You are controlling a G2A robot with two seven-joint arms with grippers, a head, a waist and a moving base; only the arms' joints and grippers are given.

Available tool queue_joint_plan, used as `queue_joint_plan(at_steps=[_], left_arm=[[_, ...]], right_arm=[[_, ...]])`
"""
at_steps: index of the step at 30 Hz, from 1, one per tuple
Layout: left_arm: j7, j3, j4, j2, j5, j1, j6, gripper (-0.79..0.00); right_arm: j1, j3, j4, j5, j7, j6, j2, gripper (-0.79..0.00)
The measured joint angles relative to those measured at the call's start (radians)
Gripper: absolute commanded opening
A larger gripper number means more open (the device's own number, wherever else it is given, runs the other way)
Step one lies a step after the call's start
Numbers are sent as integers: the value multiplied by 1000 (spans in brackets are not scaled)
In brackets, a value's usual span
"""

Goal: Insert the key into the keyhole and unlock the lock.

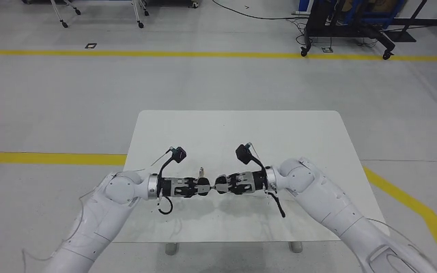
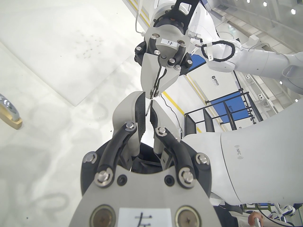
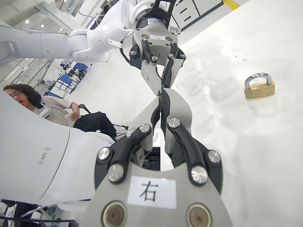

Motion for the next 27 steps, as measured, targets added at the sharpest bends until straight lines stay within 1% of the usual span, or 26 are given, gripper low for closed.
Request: queue_joint_plan(at_steps=[1, 2, 6, 9, 12, 14, 16, 19, 20, 23, 27], left_arm=[[0, 1, 1, 1, -2, -1, 0, -219], [0, 2, 1, 1, -4, -1, 0, 0], [5, 3, 6, 2, -16, -7, 9, 0], [41, -18, 21, 4, -55, -9, 9, 0], [87, -52, 41, 7, -114, -7, 4, 0], [123, -72, 48, 11, -76, -7, 5, 0], [179, -82, 41, 12, 17, -4, 15, 0], [338, -80, 2, 9, 257, 13, 85, 0], [418, -69, -24, 6, 381, 25, 133, 0], [592, -15, -81, -7, 641, 61, 254, 0], [703, 51, -86, -26, 827, 63, 366, -3]], right_arm=[[-1, 1, 1, 2, -2, -1, 1, -785], [-3, 2, 2, 7, -5, -4, 1, -785], [-5, 9, 14, 31, -11, -11, 4, -785], [-6, 34, 29, 37, -28, -18, 11, -785], [-25, 88, 39, 37, -61, -39, 28, -785], [-50, 143, 35, 27, -97, -54, 45, -785], [-83, 197, 22, 19, -131, -70, 61, -785], [-149, 289, -15, 1, -183, -79, 87, -785], [-178, 326, -36, -9, -205, -77, 96, -785], [-250, 408, -96, -34, -263, -76, 115, -785], [-333, 491, -166, -63, -338, -69, 128, -785]])
